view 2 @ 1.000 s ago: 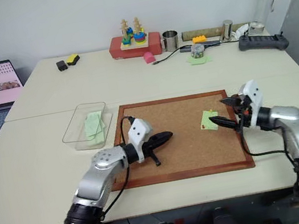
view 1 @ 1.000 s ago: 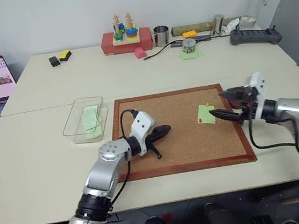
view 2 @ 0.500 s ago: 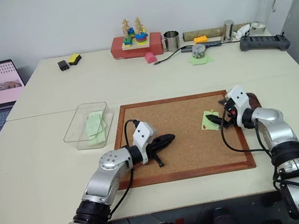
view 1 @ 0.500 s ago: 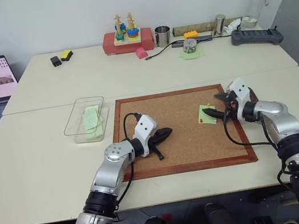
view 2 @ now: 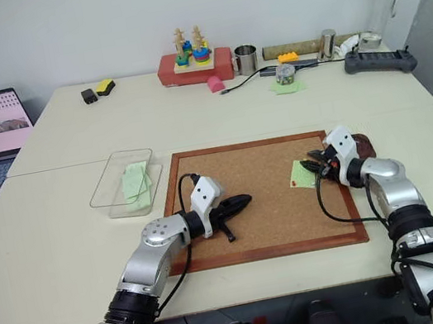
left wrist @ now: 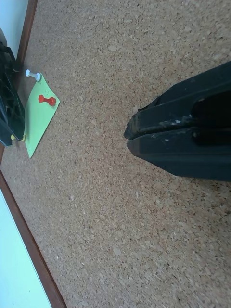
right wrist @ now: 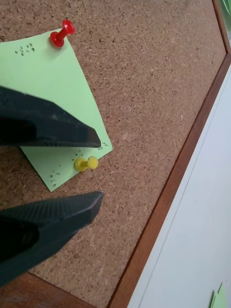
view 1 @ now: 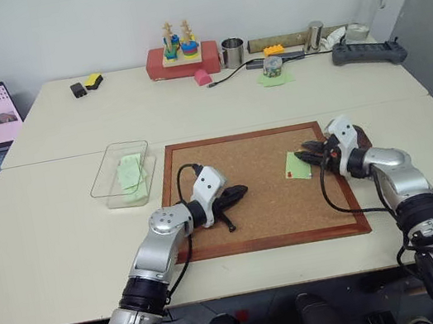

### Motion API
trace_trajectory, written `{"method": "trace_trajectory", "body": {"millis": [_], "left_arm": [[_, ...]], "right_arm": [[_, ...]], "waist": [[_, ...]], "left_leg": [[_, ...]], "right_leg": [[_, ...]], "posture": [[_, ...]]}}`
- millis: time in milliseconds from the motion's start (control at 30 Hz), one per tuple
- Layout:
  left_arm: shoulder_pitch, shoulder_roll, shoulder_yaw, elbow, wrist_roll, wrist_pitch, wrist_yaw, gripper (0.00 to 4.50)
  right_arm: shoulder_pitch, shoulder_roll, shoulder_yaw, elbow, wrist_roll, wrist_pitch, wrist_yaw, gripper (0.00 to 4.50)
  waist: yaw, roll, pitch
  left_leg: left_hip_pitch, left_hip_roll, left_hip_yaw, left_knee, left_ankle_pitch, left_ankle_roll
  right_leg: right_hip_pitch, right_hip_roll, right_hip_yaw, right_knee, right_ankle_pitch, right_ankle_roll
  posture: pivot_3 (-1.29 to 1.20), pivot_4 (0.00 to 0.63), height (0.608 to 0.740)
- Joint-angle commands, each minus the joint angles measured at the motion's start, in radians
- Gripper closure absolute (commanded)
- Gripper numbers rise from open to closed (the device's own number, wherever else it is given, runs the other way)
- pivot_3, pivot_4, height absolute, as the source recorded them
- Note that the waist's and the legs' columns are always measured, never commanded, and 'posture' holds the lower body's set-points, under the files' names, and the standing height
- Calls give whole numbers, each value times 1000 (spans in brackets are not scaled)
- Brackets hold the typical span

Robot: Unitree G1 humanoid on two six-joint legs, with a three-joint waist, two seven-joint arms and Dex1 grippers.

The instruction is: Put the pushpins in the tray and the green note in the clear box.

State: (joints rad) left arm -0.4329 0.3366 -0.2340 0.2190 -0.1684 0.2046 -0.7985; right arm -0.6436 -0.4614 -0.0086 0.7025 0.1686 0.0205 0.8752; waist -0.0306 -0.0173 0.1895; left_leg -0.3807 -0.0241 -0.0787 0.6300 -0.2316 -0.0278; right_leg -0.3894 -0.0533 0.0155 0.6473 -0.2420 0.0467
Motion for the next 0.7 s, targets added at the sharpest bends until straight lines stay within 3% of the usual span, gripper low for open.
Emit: {"method": "trace_trajectory", "body": {"millis": [33, 133, 700], "left_arm": [[20, 3, -5, 20, 19, 15, -4, 4500], [25, 4, -5, 19, 21, 17, -5, 4500], [33, -1, -12, 32, 47, 23, 9, 4500]], "right_arm": [[-27, 1, -1, -17, -2, -24, 21, 3969], [-26, 4, -2, -31, 3, -20, 33, 4491], [-4, 4, -91, -219, 149, 178, 60, 4491]], "waist": [[0, 0, 0], [-1, 0, 0], [-2, 1, -1]], "left_leg": [[0, 0, 0, 0, 0, 0], [0, 0, 0, 0, 0, 0], [1, 0, 0, 0, 0, 0]], "right_leg": [[0, 0, 0, 0, 0, 0], [0, 0, 0, 0, 0, 0], [0, 0, 0, 0, 0, 0]], "posture": [[0, 150, 740], [0, 150, 740], [0, 150, 740]]}}
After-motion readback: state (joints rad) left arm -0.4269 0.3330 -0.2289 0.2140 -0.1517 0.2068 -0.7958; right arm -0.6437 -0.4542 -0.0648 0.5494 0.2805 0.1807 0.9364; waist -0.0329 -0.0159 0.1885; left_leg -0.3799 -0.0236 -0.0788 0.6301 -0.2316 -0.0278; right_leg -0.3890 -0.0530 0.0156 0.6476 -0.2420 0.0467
